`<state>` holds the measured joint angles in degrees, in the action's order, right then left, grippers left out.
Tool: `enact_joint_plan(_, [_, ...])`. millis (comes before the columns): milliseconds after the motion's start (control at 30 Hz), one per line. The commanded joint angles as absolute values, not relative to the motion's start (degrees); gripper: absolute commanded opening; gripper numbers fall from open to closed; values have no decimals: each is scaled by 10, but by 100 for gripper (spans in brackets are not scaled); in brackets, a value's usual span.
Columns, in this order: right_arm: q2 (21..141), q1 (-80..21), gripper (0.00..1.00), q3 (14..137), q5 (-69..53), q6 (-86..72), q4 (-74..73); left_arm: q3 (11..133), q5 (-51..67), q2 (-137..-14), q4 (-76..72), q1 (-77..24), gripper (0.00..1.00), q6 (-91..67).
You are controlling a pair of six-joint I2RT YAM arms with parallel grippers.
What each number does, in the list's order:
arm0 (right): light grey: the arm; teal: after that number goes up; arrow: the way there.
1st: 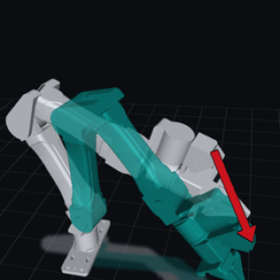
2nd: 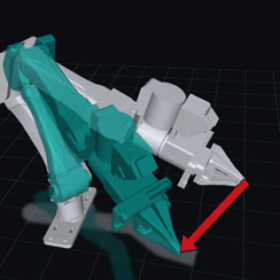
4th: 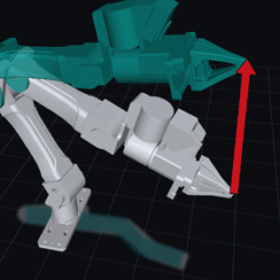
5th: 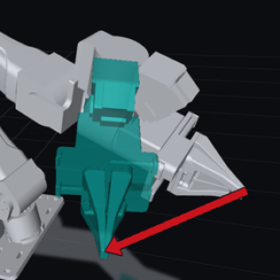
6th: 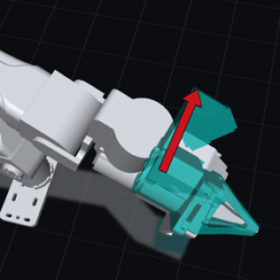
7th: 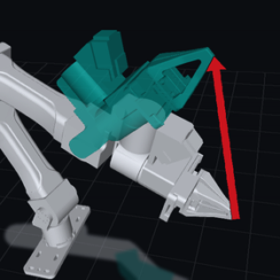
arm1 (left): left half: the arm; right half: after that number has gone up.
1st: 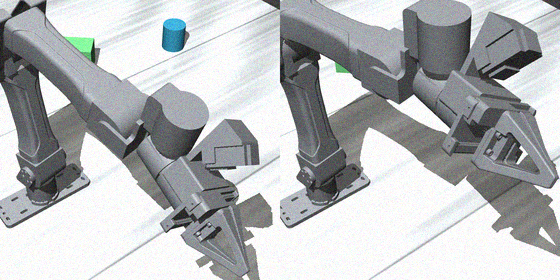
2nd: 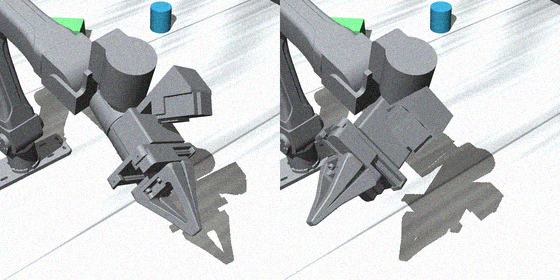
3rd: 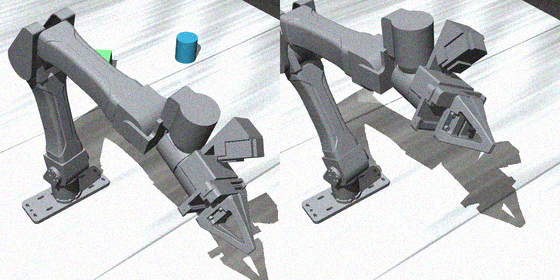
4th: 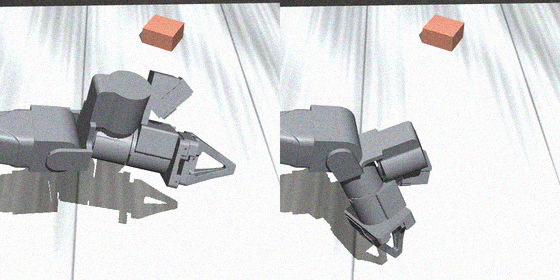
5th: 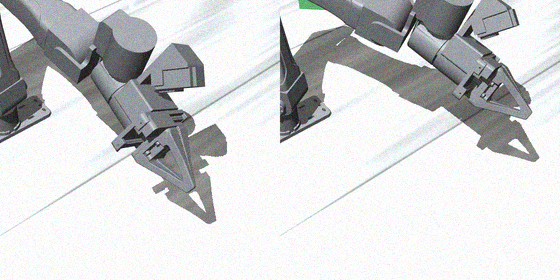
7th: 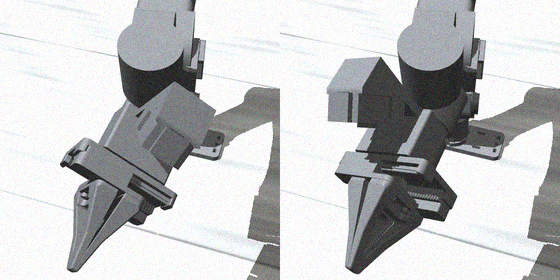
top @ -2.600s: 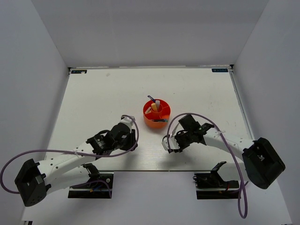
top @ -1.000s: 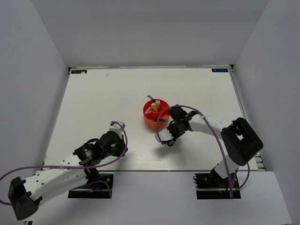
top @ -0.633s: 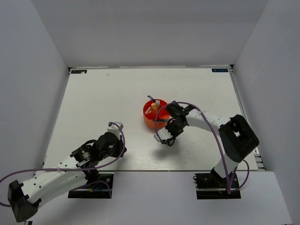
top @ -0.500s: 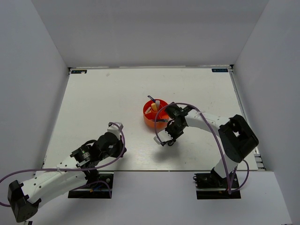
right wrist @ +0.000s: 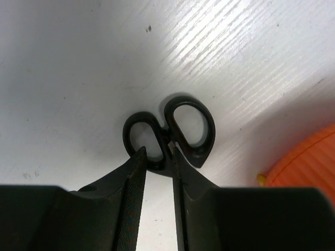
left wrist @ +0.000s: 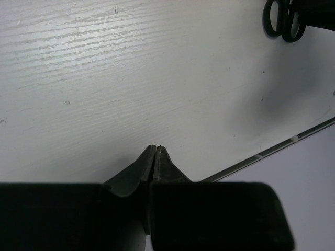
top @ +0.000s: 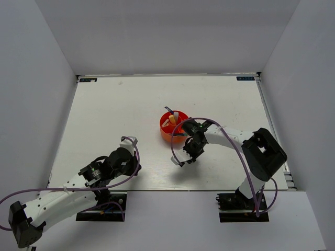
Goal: Sort the stationery into containers
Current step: Move the scissors to the center of the board.
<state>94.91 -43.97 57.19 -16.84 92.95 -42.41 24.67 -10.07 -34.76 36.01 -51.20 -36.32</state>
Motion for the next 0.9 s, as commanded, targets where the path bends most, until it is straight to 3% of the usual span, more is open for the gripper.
enact_joint_plan(0, [960, -452, 30, 559, -176, 914, -416, 241, -97, -345, 358, -514, 16, -367])
enact_joint_plan(167, [968, -468, 27, 552, -166, 886, -391, 242, -93, -345, 359, -515, 16, -367])
enact_joint_plan(533, [980, -519, 6, 553, -156, 803, -317, 235, -91, -340, 352, -514, 16, -365])
enact_joint_plan(867, [1012, -602, 4, 612, -146, 721, -293, 236, -117, -309, 380, -514, 16, -364])
